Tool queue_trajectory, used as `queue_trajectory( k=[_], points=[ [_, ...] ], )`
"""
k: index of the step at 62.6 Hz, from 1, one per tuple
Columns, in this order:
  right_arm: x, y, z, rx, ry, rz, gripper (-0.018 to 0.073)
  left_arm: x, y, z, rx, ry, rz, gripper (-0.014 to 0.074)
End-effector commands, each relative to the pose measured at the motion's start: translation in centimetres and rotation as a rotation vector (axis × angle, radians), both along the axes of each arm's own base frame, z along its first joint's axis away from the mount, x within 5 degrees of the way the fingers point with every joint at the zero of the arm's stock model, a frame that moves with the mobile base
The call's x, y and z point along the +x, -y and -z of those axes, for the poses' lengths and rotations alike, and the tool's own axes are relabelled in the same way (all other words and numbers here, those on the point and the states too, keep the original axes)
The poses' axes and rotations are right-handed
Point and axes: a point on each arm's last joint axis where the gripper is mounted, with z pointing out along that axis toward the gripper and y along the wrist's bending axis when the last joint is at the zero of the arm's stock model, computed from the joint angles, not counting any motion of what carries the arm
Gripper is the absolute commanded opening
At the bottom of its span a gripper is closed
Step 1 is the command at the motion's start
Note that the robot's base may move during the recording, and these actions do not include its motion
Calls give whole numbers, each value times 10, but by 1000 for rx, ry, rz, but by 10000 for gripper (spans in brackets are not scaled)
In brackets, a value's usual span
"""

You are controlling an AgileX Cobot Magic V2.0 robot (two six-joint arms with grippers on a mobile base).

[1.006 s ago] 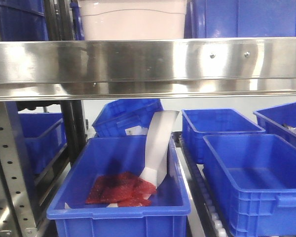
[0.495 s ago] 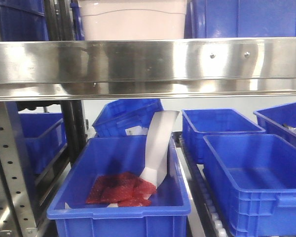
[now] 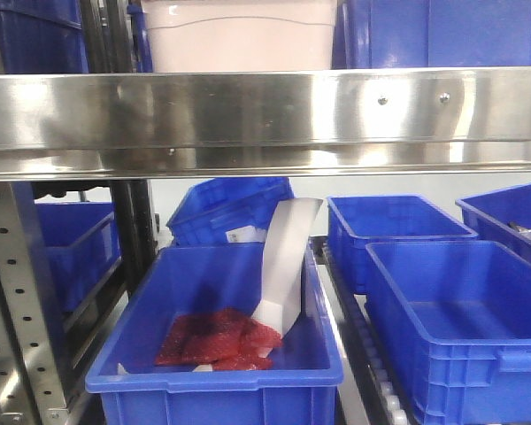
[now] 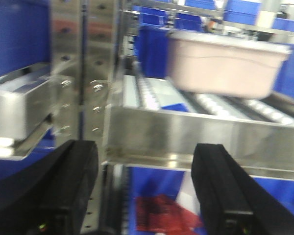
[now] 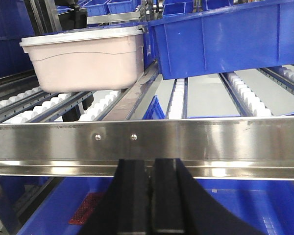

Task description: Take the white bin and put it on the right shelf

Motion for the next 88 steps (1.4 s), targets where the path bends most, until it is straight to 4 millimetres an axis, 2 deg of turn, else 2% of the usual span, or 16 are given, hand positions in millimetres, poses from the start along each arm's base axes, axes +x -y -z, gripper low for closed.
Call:
queue_trajectory(
  k=[1, 9, 17, 22, 24, 44, 88],
  points=[
    [0, 3, -11, 18, 47, 37, 50, -4, -3, -1, -16, 106, -45, -117],
    [0, 3, -11, 18, 47, 37, 50, -7, -5, 26, -13, 96, -95, -117],
    [0, 3, -11, 18, 47, 37, 50, 2, -8, 55, -15, 84, -128, -117],
    [0, 3, -11, 18, 47, 37, 50, 4, -10, 70, -16, 141, -145, -117],
    [0, 3, -11, 18, 47, 37, 50, 5, -9, 72, -11, 93, -138, -117],
    [0, 3, -11, 18, 47, 37, 50, 4, -2, 73, 56, 97, -16, -118],
    [0, 3, -11, 18, 47, 37, 50, 5, -4, 74, 8, 79, -48, -117]
  ],
)
